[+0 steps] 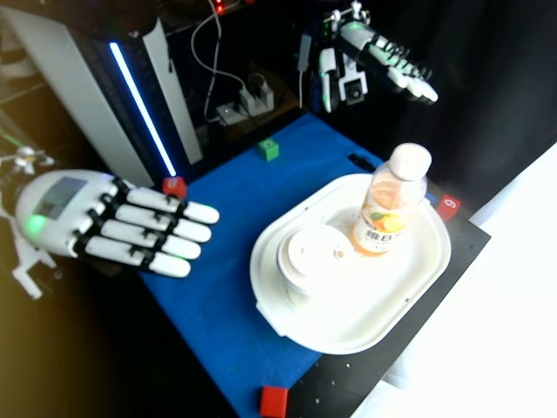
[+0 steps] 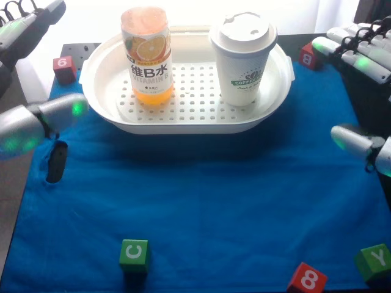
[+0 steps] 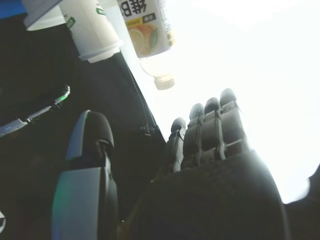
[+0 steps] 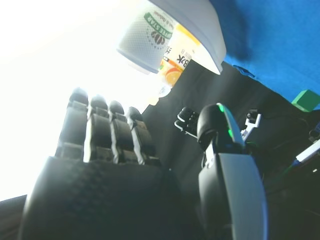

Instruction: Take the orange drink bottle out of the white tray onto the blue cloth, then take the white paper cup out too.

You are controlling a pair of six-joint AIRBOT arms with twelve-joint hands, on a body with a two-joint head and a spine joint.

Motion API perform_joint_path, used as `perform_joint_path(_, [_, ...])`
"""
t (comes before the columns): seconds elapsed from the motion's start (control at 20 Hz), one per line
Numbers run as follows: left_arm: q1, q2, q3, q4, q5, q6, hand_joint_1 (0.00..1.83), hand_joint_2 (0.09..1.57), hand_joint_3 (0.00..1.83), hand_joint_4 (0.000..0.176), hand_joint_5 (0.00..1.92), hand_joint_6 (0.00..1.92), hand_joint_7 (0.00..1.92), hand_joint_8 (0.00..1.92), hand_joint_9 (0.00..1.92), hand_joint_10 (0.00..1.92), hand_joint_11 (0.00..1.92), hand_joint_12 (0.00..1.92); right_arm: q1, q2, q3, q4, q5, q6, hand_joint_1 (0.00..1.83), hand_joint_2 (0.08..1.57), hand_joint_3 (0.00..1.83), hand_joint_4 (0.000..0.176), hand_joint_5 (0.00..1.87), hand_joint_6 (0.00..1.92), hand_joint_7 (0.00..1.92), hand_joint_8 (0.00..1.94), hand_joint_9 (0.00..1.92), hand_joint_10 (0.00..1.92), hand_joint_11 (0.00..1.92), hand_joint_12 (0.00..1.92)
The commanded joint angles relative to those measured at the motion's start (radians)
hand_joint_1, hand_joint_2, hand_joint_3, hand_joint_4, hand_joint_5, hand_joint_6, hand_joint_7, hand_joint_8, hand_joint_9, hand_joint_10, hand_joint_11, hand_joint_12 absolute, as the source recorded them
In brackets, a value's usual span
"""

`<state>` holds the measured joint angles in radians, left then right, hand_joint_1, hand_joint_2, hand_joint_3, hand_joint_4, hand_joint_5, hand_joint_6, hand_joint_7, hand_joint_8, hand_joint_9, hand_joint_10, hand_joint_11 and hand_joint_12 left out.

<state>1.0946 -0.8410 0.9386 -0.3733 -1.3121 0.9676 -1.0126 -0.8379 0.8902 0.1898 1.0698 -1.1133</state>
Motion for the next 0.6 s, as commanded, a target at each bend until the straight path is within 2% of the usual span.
perform_joint_path(0.0, [-0.005, -0.013, 0.012, -0.001, -0.087, -0.014, 0.5, 1.22, 0.0, 0.035, 0.0, 0.0, 0.0, 0.0, 0.12, 0.01, 0.0, 1.15, 0.015, 0.001, 0.004, -0.007, 0.113, 0.0, 0.18, 1.39, 0.03, 0.0, 0.0, 0.0, 0.0, 0.0, 0.0, 0.0, 0.0, 0.0])
perform_joint_path(0.05, [-0.009, -0.026, 0.025, -0.015, -0.079, -0.019, 0.49, 1.21, 0.0, 0.038, 0.0, 0.0, 0.0, 0.0, 0.04, 0.02, 0.0, 0.93, 0.015, 0.0, 0.005, -0.008, 0.107, 0.0, 0.19, 1.39, 0.02, 0.0, 0.0, 0.0, 0.0, 0.0, 0.0, 0.0, 0.0, 0.0])
perform_joint_path(0.1, [-0.016, -0.041, 0.041, -0.036, -0.064, -0.028, 0.52, 1.21, 0.0, 0.03, 0.0, 0.0, 0.0, 0.0, 0.03, 0.02, 0.0, 0.76, 0.015, 0.0, 0.005, -0.009, 0.105, 0.0, 0.2, 1.39, 0.02, 0.0, 0.0, 0.0, 0.0, 0.0, 0.0, 0.0, 0.0, 0.0])
perform_joint_path(0.2, [-0.037, -0.092, 0.113, -0.063, -0.008, -0.106, 0.44, 1.21, 0.0, 0.057, 0.0, 0.0, 0.0, 0.0, 0.06, 0.02, 0.0, 0.95, 0.014, -0.004, 0.008, -0.009, 0.103, 0.0, 0.15, 1.4, 0.02, 0.003, 0.0, 0.0, 0.0, 0.0, 0.0, 0.0, 0.0, 0.0])
perform_joint_path(0.25, [-0.042, -0.1, 0.125, -0.068, 0.007, -0.117, 0.44, 1.18, 0.0, 0.084, 0.0, 0.0, 0.0, 0.0, 0.01, 0.02, 0.0, 0.75, 0.014, -0.005, 0.009, -0.009, 0.102, 0.0, 0.17, 1.4, 0.01, 0.0, 0.0, 0.0, 0.0, 0.0, 0.0, 0.0, 0.0, 0.0])
perform_joint_path(0.3, [-0.06, -0.118, 0.152, -0.079, 0.046, -0.131, 0.47, 1.16, 0.0, 0.098, 0.0, 0.0, 0.0, 0.0, 0.0, 0.0, 0.0, 0.6, 0.014, -0.009, 0.013, -0.009, 0.101, 0.0, 0.19, 1.4, 0.01, 0.0, 0.0, 0.0, 0.0, 0.0, 0.0, 0.0, 0.0, 0.0])
perform_joint_path(0.35, [-0.081, -0.134, 0.178, -0.088, 0.085, -0.132, 0.49, 1.11, 0.0, 0.124, 0.0, 0.0, 0.0, 0.0, 0.0, 0.0, 0.0, 0.63, 0.014, -0.012, 0.014, -0.009, 0.101, 0.0, 0.2, 1.4, 0.01, 0.004, 0.0, 0.0, 0.0, 0.0, 0.0, 0.0, 0.0, 0.0])
perform_joint_path(0.4, [-0.126, -0.161, 0.22, -0.095, 0.146, -0.132, 0.52, 1.07, 0.0, 0.153, 0.0, 0.0, 0.0, 0.0, 0.0, 0.0, 0.0, 0.63, 0.014, -0.014, 0.014, -0.009, 0.101, 0.0, 0.18, 1.4, 0.01, 0.017, 0.0, 0.0, 0.0, 0.0, 0.0, 0.0, 0.0, 0.0])
perform_joint_path(0.45, [-0.157, -0.177, 0.244, -0.094, 0.179, -0.133, 0.54, 1.06, 0.0, 0.154, 0.0, 0.0, 0.0, 0.0, 0.0, 0.0, 0.0, 0.76, 0.014, -0.015, 0.014, -0.009, 0.101, 0.0, 0.17, 1.4, 0.01, 0.009, 0.0, 0.0, 0.0, 0.0, 0.0, 0.0, 0.0, 0.0])
perform_joint_path(0.5, [-0.201, -0.2, 0.285, -0.091, 0.231, -0.132, 0.54, 1.04, 0.0, 0.153, 0.0, 0.0, 0.0, 0.0, 0.0, 0.0, 0.0, 0.75, 0.013, -0.015, 0.014, -0.009, 0.101, 0.0, 0.17, 1.4, 0.01, 0.014, 0.0, 0.0, 0.0, 0.0, 0.0, 0.0, 0.0, 0.0])
perform_joint_path(0.55, [-0.217, -0.209, 0.302, -0.091, 0.256, -0.134, 0.57, 1.02, 0.0, 0.151, 0.0, 0.0, 0.0, 0.0, 0.0, 0.0, 0.0, 0.75, 0.013, -0.015, 0.014, -0.009, 0.101, 0.0, 0.24, 1.39, 0.0, 0.021, 0.0, 0.0, 0.0, 0.0, 0.0, 0.0, 0.0, 0.0])
